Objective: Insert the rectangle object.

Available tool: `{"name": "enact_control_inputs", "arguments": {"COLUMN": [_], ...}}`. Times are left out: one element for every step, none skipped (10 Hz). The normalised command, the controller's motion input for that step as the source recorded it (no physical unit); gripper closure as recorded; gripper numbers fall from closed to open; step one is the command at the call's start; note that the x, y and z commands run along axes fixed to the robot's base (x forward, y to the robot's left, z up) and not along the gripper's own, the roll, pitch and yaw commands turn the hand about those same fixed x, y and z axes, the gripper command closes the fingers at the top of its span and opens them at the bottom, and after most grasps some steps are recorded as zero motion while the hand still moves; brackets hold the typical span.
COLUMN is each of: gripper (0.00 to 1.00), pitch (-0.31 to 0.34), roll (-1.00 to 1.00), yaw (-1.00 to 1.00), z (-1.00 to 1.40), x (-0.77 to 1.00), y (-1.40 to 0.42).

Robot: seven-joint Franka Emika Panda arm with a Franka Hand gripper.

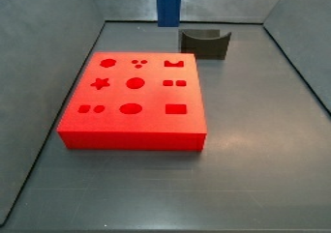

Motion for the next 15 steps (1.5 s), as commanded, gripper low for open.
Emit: {"name": "enact_control_inputs", "arguments": {"gripper": [1.0,1.0,1.0,1.0,1.0,1.0,1.0,1.0,1.0,1.0,1.0,1.0,1.0,1.0,1.0], "pitch": [-0.139,-0.14,-0.136,-0.116,-0.1,-0.1,0.0,0.0,-0.074,-0.073,-0.137,-0.15,-0.091,0.0,0.0], "roll": [-0.3,-0.43,-0.43,-0.37,-0.29,-0.2,0.0,0.0,-0.04,-0.23,-0.33,-0.34,-0.27,0.0,-0.15], "yaw": [0.0,0.0,0.05,0.09,0.07,0.03,0.02,0.0,0.0,-0.04,0.0,0.0,0.05,0.0,0.0], "z": [-0.43,-0.13,-0.11,-0.24,-0.41,-0.61,0.0,0.0,-0.94,-0.73,-0.41,-0.35,-0.12,-0.02,-0.45], "x": [0.06,0.14,0.18,0.24,0.24,0.23,0.0,0.0,-0.32,-0.4,-0.13,0.0,0.01,0.0,0.21], "y": [-0.2,-0.42,-0.47,-0.5,-0.55,-0.51,-0.08,0.04,0.26,0.07,-0.03,-0.18,0.0,0.0,0.19]}}
